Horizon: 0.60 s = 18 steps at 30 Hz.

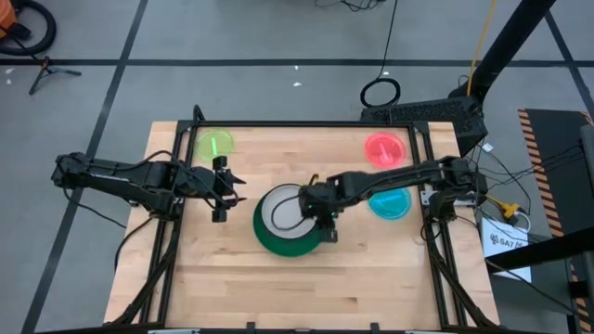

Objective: Stack plastic plates
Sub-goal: Stack the blue plate on top of the white plate

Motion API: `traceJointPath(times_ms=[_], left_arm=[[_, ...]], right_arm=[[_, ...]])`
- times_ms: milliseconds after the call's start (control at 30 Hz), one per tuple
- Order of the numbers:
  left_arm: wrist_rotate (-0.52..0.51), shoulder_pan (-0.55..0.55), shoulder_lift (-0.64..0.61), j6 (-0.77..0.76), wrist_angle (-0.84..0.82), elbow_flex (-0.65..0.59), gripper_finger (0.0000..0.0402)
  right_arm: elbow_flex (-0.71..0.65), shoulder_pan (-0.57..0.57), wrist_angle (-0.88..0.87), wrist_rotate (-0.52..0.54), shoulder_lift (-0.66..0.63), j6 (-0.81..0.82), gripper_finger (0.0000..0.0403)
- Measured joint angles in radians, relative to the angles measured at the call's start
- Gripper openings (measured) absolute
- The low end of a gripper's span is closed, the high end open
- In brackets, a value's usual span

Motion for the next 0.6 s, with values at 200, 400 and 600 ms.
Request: traceJointPath(times_ms=[200, 400, 600], left_arm=[[0.0, 0.0, 0.0, 0.001, -0.002, 0.0, 0.0223], [0.0, 0.0, 0.0, 0.024, -0.001, 0.0, 0.0223], [0.0, 0.0, 0.0, 0.068, 0.006, 0.0, 0.0223]], right_arm=[[-0.011, -0.053, -0.12, 0.0, -0.081, 0.127, 0.0159], [-0.186, -0.104, -0.11, 0.0, -0.209, 0.249, 0.0159], [-0.477, -0.156, -0.022, 0.026, -0.357, 0.451, 0.0159]])
